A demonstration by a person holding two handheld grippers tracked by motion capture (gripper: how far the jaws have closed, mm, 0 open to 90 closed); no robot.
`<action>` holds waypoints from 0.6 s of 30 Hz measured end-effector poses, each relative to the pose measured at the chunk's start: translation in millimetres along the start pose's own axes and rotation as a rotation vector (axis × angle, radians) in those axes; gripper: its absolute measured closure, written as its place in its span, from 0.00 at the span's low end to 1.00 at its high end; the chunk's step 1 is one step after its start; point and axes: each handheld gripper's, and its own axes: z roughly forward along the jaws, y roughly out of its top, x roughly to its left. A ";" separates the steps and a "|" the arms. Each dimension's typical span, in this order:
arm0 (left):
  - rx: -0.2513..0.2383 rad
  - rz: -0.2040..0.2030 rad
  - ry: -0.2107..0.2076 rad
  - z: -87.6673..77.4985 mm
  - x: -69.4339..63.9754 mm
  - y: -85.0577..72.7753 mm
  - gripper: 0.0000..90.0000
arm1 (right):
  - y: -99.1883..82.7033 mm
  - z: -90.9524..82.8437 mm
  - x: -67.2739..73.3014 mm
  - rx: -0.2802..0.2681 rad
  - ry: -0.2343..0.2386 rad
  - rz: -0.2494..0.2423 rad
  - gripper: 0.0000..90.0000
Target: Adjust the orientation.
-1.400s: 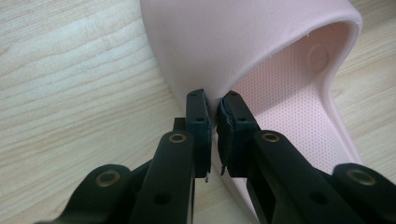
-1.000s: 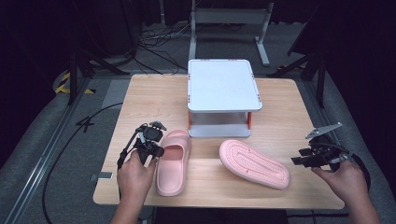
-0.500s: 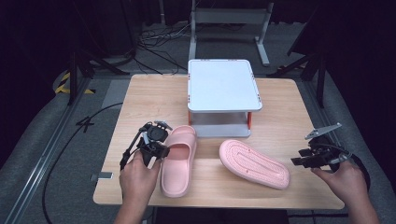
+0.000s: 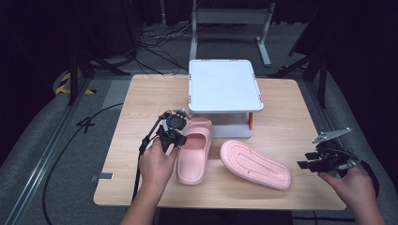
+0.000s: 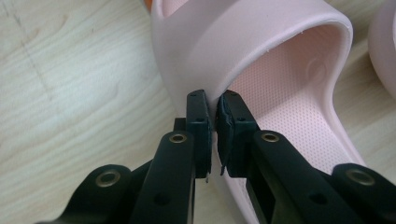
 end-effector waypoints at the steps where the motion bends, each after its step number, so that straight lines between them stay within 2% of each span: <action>1: -0.005 -0.005 0.001 3.3 0.7 3.3 0.93 | -0.2 -0.4 0.1 -0.001 0.000 0.001 0.54; 8: -0.014 -0.021 -0.016 27.0 2.2 20.4 0.93 | -2.0 -0.4 0.1 0.001 -0.002 0.000 0.54; 13: -0.039 -0.042 -0.004 40.6 5.6 32.4 0.93 | -2.8 -1.6 -0.7 -0.005 0.001 0.001 0.54; 14: -0.043 -0.044 0.011 43.0 5.3 34.0 0.93 | -3.1 -1.7 -1.1 -0.006 0.001 0.003 0.54; 18: -0.041 -0.053 0.024 52.6 2.3 37.9 0.93 | -4.0 -0.7 -2.0 -0.003 0.003 0.004 0.54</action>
